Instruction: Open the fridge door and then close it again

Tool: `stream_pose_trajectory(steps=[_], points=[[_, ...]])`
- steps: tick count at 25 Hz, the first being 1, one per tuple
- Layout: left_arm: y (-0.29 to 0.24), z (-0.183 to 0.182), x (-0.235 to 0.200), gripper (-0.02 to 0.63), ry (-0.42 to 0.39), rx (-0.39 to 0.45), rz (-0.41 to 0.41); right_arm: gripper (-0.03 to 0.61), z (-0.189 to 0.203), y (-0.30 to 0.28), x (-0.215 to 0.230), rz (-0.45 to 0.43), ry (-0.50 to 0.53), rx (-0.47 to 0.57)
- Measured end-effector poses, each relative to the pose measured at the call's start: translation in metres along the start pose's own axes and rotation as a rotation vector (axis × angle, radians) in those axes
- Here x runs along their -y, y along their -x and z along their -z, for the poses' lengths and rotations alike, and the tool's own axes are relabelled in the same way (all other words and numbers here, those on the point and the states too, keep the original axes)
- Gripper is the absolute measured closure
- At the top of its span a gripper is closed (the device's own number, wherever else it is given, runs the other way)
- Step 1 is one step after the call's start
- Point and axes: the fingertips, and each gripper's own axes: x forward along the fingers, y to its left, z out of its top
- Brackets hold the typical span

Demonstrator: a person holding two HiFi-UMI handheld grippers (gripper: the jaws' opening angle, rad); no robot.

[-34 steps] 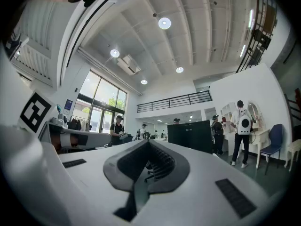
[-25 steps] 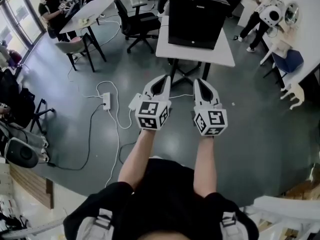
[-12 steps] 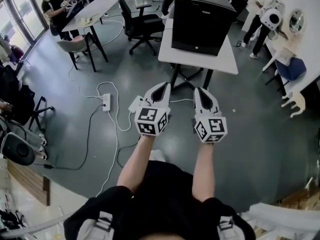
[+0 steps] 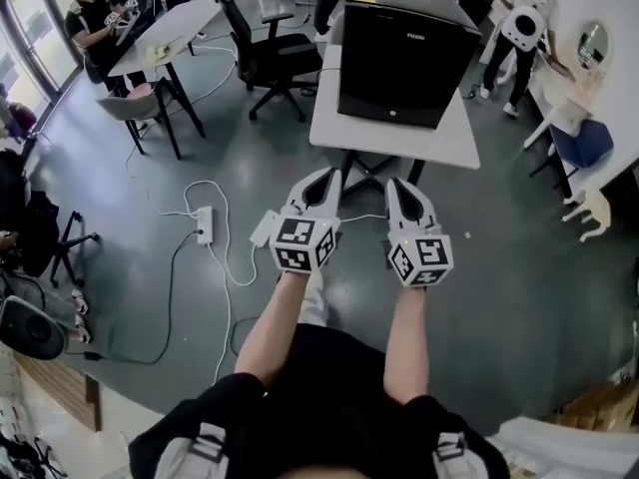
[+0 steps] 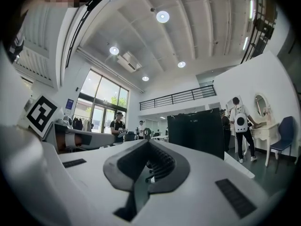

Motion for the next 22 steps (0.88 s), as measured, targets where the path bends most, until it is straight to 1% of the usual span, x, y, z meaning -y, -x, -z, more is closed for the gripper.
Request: stream_pose_trajectory(steps=[4, 7, 10, 13, 15, 18, 22], points=[[-0.060, -0.005, -0.041, 0.614, 0.001, -0.014, 0.013, 0.584, 0.008, -0.068, 0.023, 0.006, -0.017, -0.009], [-0.108, -0.012, -0.076, 0.615, 0.003, -0.022, 0.018, 0.584, 0.013, -0.124, 0.036, -0.007, -0.014, -0.019], [-0.151, -0.014, -0.111, 0.615, 0.010, -0.029, 0.026, 0.584, 0.018, -0.179, 0.054, 0.003, -0.014, -0.035], [-0.188, -0.013, -0.141, 0.614, 0.011, -0.033, 0.041, 0.584, 0.023, -0.229, 0.068, 0.002, -0.004, -0.039], [-0.212, -0.011, -0.160, 0.615, 0.028, -0.042, 0.043, 0.584, 0.027, -0.255, 0.074, 0.001, 0.011, -0.065], [-0.239, -0.008, -0.173, 0.615, 0.053, -0.046, 0.053, 0.584, 0.035, -0.276, 0.089, 0.007, 0.038, -0.094], [-0.273, -0.001, -0.173, 0.615, 0.066, -0.049, 0.093, 0.584, 0.024, -0.297, 0.116, 0.034, 0.088, -0.096]])
